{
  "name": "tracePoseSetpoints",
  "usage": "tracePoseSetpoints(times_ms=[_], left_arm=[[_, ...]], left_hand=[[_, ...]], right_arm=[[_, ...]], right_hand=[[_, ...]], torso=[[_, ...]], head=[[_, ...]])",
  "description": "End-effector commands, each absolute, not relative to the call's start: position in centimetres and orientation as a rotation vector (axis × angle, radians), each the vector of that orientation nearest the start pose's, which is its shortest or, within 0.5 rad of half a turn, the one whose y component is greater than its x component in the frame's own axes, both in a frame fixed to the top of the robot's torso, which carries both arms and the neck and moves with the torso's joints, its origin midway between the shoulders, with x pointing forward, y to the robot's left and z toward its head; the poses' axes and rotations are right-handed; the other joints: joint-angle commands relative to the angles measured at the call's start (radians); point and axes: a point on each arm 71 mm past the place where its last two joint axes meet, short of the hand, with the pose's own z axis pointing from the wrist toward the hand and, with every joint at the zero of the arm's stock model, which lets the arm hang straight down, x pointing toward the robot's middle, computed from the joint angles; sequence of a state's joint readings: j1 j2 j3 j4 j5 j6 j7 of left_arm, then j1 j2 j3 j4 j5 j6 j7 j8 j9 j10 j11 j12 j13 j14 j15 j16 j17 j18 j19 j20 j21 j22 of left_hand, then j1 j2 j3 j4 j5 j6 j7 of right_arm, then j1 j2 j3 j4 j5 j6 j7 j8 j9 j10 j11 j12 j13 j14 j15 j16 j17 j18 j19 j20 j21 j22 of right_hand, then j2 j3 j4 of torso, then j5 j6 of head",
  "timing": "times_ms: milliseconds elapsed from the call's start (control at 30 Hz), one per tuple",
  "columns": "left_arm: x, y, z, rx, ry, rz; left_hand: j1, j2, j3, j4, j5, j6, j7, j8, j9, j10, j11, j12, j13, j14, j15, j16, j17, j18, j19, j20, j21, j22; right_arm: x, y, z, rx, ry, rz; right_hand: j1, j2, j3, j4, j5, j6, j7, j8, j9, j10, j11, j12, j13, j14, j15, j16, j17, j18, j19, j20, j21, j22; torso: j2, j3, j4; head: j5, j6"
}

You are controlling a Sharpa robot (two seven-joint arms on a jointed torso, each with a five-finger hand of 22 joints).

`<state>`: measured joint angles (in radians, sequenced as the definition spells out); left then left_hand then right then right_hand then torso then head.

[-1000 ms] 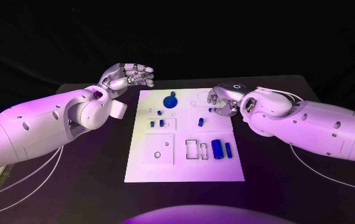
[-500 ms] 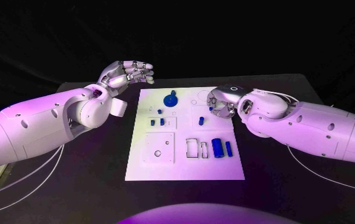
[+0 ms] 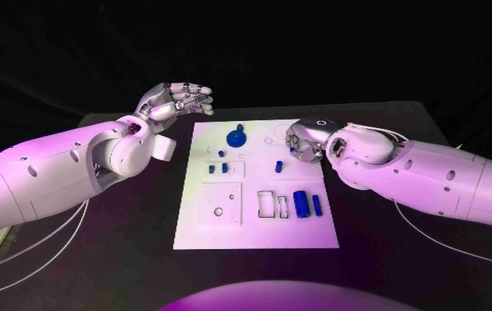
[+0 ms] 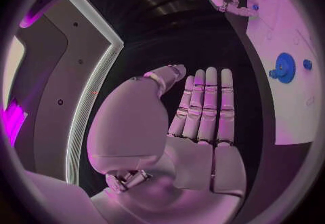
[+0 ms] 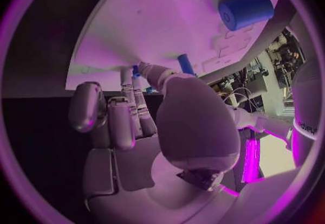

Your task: Assemble the parts on the task board

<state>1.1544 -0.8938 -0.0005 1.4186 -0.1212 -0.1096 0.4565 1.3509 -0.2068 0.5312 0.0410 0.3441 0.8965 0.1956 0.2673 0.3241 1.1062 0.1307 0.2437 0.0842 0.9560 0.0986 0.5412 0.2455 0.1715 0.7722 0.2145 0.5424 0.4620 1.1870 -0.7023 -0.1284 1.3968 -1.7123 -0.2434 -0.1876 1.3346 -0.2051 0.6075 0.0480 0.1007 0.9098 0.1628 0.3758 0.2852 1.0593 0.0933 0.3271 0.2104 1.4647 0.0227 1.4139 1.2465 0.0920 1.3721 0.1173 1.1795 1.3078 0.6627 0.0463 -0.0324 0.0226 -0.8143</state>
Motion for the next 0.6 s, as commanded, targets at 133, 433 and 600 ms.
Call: tracePoseSetpoints(times_ms=[133,433,600], left_arm=[[49.79,25.58,-18.46,-0.973,1.414,-1.623],[49.8,25.6,-18.52,-0.977,1.422,-1.618],[49.81,25.61,-18.55,-0.978,1.427,-1.617]], left_hand=[[0.004,0.009,0.001,-0.007,0.001,-0.003,0.007,-0.004,-0.001,0.002,0.007,-0.004,-0.001,0.008,-0.001,-0.008,0.0,0.008,0.006,0.002,-0.005,-0.002],[0.007,0.01,0.002,-0.01,0.002,-0.005,0.009,-0.005,-0.003,0.0,0.009,-0.007,-0.002,0.007,0.0,-0.013,0.0,0.007,0.005,0.003,-0.008,-0.003],[0.009,0.01,0.002,-0.014,0.007,-0.01,0.014,-0.009,-0.006,-0.004,0.013,-0.013,-0.003,0.004,0.003,-0.021,0.001,0.005,0.001,0.004,-0.014,-0.005]], right_arm=[[48.46,-16.28,-24.74,-0.473,1.774,0.404],[48.3,-16.28,-24.82,-0.475,1.751,0.388],[48.23,-16.21,-24.7,-0.47,1.729,0.396]], right_hand=[[0.008,0.028,0.016,-0.017,-0.008,0.039,-0.013,0.02,0.006,0.038,-0.013,0.002,-0.004,0.036,-0.017,0.005,-0.002,-0.013,0.021,-0.009,0.033,0.079],[0.034,0.073,0.063,-0.078,0.018,0.088,-0.033,0.05,0.029,0.106,-0.036,-0.002,0.001,0.038,-0.04,0.003,-0.006,-0.021,0.042,-0.03,0.074,0.108],[0.029,0.075,0.086,-0.094,0.026,0.091,-0.034,0.05,0.032,0.116,-0.037,-0.012,0.002,0.038,-0.042,0.003,-0.006,-0.022,0.044,-0.032,0.081,0.114]], torso=[[-0.001,-0.0007,-0.0003],[-0.002,-0.0008,-0.0016],[-0.002,-0.0011,-0.0009]], head=[[0.002,-0.006],[0.002,-0.008],[0.001,-0.007]])
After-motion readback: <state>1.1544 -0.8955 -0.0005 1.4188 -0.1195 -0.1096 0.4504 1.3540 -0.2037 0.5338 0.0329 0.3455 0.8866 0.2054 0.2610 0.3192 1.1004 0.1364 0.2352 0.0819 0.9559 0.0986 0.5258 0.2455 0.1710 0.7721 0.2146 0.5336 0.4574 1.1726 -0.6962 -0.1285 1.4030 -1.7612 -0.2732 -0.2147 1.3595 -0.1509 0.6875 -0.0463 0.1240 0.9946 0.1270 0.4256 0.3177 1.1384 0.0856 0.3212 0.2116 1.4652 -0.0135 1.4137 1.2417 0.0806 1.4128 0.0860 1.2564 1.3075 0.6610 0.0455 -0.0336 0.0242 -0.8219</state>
